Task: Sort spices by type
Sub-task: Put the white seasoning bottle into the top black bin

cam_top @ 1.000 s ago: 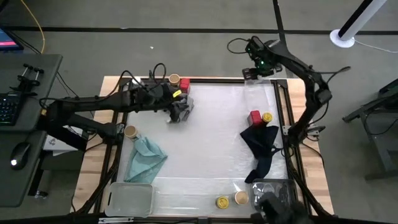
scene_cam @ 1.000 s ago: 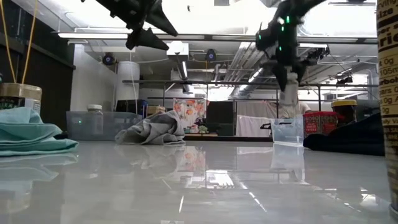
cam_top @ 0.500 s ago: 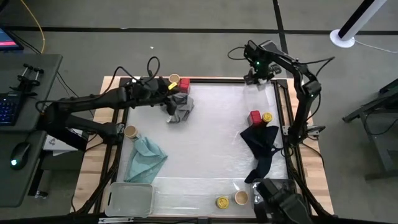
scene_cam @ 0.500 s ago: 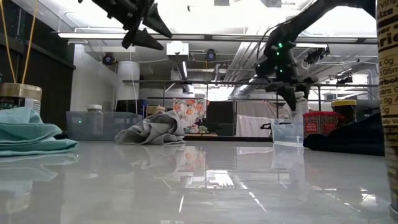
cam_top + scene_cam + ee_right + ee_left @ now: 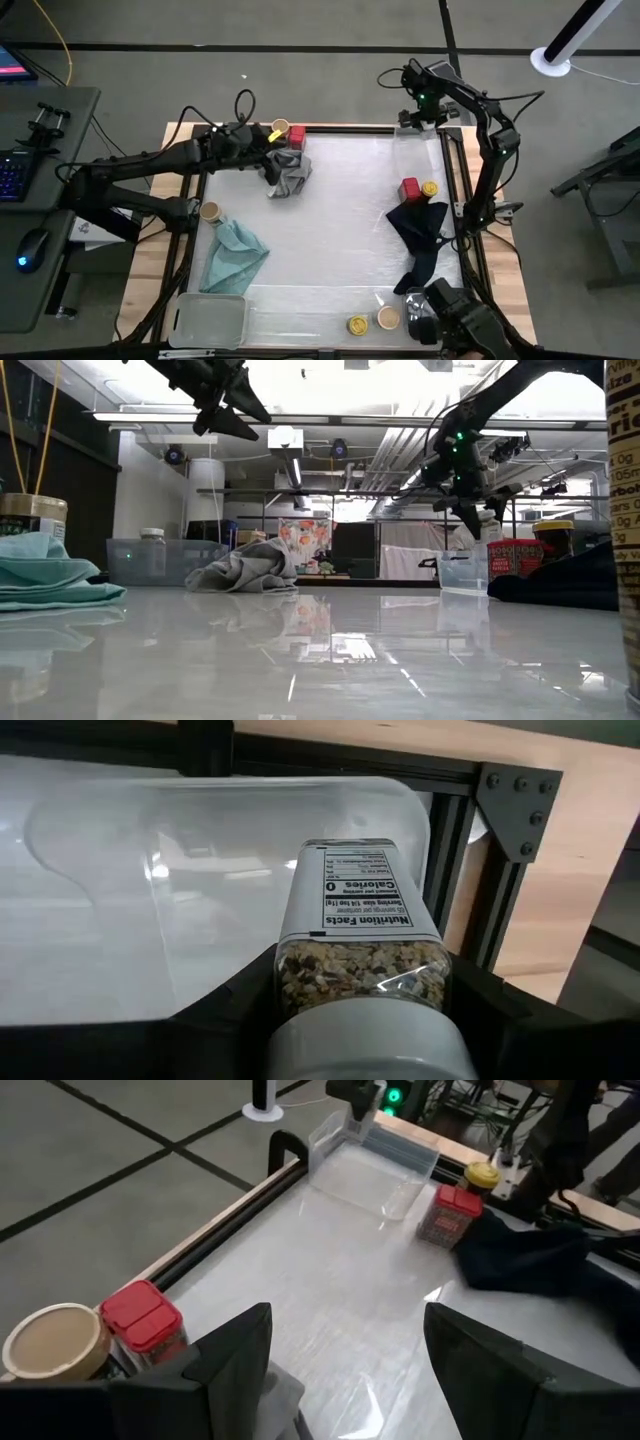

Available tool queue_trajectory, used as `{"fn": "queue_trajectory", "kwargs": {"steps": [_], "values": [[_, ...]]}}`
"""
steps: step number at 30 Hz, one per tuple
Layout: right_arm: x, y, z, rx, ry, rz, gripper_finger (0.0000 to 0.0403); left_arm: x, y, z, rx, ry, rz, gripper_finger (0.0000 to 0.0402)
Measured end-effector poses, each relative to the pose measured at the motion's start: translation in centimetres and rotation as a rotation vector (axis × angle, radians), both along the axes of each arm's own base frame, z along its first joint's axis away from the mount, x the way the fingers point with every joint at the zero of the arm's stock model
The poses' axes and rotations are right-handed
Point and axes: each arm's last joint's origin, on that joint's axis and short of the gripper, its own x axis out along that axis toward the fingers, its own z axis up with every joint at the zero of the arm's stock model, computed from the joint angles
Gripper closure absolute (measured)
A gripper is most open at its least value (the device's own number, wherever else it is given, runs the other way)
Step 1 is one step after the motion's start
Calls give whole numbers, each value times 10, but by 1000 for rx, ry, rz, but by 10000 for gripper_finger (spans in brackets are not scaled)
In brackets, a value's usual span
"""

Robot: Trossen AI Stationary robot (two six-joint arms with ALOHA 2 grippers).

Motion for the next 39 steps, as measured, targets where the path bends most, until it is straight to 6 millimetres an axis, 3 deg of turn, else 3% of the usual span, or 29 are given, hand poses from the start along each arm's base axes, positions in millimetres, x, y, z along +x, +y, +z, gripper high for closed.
{"fn": "queue_trajectory", "kwargs": {"steps": [10,17,20,29,39], "values": [[-6,3,1,9,79,-46,212,0,0,0,7,3,14,151],[-1,2,0,7,34,-23,212,0,0,0,3,2,16,151],[-3,2,-11,44,-44,-42,212,-1,0,0,-1,6,17,151],[-10,5,-44,74,-58,10,212,-2,0,-2,-27,12,29,151],[-19,-4,-46,34,-85,15,212,-2,0,-1,-38,-1,37,151]]}}
